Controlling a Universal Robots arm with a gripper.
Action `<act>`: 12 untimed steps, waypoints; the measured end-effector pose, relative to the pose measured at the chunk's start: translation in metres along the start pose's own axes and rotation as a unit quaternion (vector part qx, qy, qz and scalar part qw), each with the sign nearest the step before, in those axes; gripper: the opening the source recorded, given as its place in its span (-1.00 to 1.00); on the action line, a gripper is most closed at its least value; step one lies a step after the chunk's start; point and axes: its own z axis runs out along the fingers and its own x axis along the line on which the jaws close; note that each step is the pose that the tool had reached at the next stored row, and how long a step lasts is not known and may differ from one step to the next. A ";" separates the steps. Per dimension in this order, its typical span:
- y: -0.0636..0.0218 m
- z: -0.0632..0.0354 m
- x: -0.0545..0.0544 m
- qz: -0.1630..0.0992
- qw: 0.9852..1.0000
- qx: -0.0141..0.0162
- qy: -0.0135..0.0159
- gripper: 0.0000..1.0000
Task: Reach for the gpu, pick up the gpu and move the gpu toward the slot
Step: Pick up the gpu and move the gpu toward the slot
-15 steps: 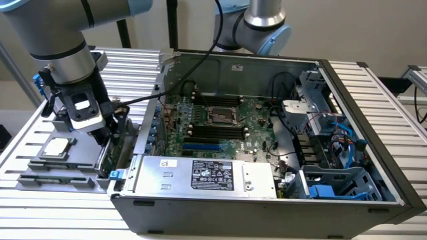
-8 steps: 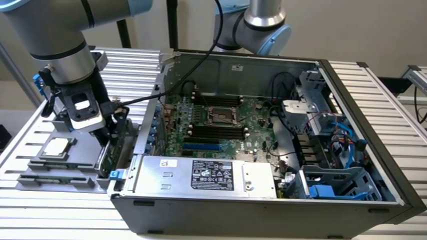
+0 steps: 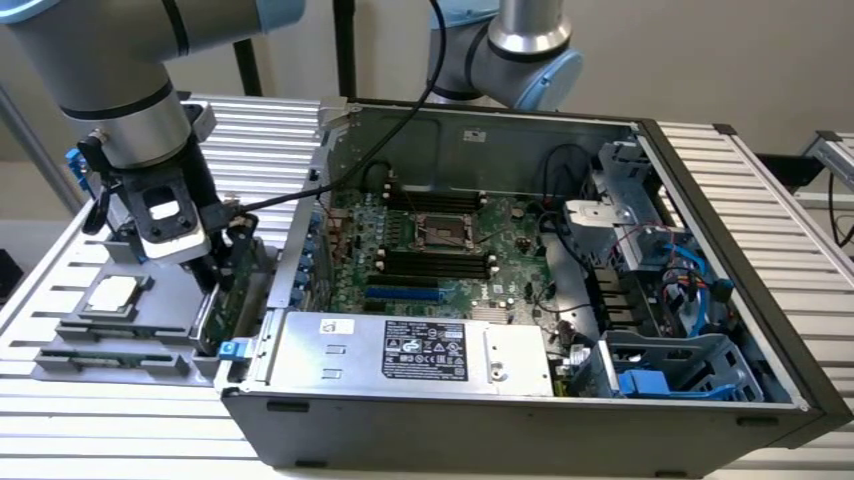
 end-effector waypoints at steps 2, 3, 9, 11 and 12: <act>-0.0001 0.0001 0.000 0.000 1.000 -0.001 0.001 -0.48; -0.0002 0.0001 0.000 0.000 1.000 -0.001 0.002 -0.48; -0.0019 -0.0001 0.000 0.000 1.000 -0.012 0.017 -0.48; -0.0024 -0.0002 -0.001 0.000 1.000 -0.014 0.021 -0.48; -0.0025 -0.0002 -0.001 0.000 1.000 -0.014 0.022 -0.48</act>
